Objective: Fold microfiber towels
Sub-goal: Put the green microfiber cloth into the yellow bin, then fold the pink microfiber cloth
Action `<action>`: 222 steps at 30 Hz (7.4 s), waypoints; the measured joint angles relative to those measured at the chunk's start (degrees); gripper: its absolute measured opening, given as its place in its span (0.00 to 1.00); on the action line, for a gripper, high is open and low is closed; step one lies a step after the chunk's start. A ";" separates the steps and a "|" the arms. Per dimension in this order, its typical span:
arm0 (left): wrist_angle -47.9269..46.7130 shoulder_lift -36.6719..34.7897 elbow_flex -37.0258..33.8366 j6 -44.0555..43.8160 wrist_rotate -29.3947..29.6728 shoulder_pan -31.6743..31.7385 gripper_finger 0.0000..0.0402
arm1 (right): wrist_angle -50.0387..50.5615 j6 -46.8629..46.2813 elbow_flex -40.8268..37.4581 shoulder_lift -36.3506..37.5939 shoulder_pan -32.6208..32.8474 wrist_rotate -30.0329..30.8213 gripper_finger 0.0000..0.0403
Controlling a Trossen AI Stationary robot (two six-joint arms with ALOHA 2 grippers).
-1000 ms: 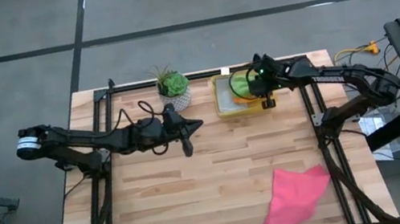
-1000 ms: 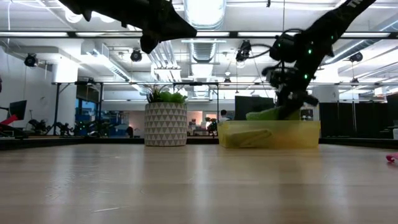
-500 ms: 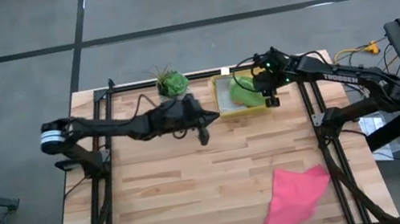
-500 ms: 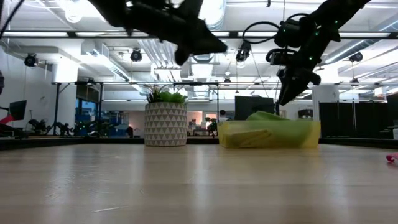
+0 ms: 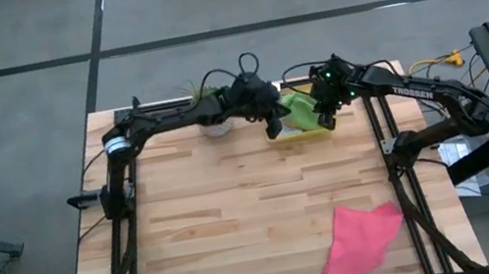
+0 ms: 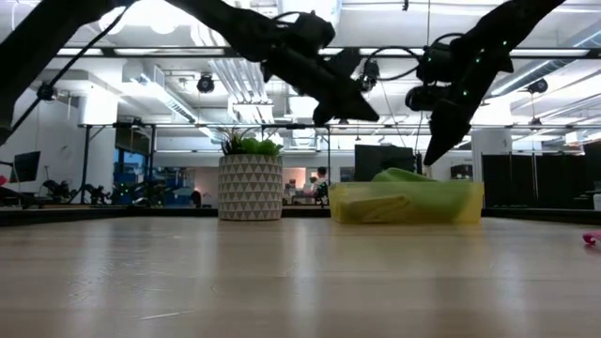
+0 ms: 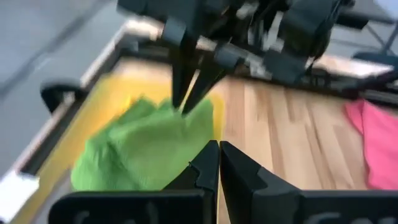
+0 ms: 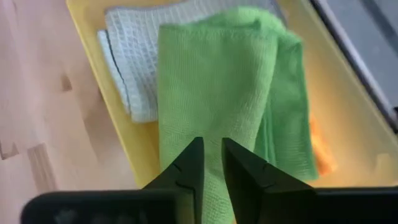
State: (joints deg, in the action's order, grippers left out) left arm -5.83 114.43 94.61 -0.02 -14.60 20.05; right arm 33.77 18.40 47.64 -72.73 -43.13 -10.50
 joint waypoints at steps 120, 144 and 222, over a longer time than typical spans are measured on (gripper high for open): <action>-22.18 -1.26 1.52 2.85 -2.39 -1.70 0.00 | 16.26 -1.92 26.08 -19.66 -6.15 10.58 0.02; -31.48 -22.79 -18.36 14.88 -3.96 -15.70 0.00 | 9.06 -63.55 0.41 28.97 33.90 -6.19 0.02; 34.93 -6.52 -33.75 -23.71 2.15 -22.56 0.60 | 22.54 -52.47 30.93 -14.48 62.83 34.63 0.02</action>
State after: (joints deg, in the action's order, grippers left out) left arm 29.10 107.90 60.86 -23.74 -12.45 -2.51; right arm 56.32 -34.07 78.56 -87.21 19.70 24.13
